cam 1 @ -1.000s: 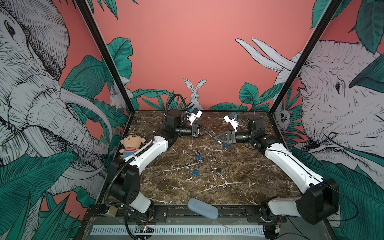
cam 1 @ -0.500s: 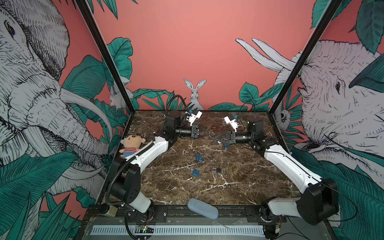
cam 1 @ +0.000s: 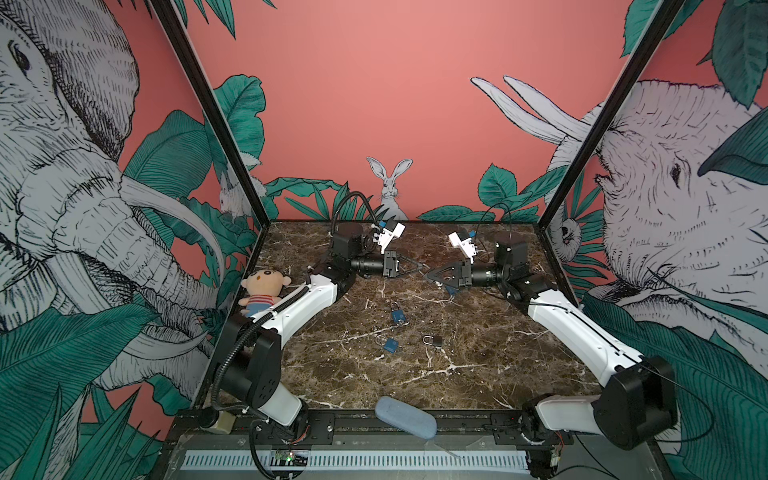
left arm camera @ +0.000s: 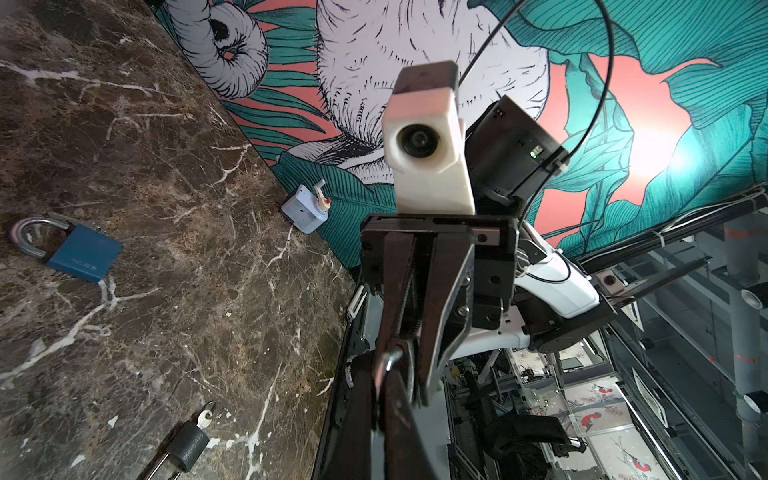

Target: Lock with the key

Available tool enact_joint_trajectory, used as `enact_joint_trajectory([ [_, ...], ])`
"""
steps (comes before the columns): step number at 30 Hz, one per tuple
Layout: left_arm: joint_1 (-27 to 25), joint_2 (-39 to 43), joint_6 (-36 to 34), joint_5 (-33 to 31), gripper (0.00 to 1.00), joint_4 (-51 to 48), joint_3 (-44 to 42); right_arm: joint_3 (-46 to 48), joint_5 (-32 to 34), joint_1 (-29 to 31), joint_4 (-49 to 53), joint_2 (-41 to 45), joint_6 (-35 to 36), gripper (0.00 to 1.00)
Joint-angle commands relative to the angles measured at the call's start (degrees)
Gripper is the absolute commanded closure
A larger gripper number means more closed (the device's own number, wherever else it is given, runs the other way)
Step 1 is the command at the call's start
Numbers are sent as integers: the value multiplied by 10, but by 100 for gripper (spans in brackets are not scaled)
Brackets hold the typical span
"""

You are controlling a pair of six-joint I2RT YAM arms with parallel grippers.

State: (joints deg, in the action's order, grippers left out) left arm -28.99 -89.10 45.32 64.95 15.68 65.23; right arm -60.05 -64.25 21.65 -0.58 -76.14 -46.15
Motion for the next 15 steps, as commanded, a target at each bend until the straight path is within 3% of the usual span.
enact_joint_trajectory([
  [1, -38, -7, -10, -1, 100, -55, -34, -24, -38, 10, -156, 7, 1, 100],
  [15, -74, 14, -3, 0, 100, -47, -67, -41, -28, 10, -189, -33, -7, 100],
])
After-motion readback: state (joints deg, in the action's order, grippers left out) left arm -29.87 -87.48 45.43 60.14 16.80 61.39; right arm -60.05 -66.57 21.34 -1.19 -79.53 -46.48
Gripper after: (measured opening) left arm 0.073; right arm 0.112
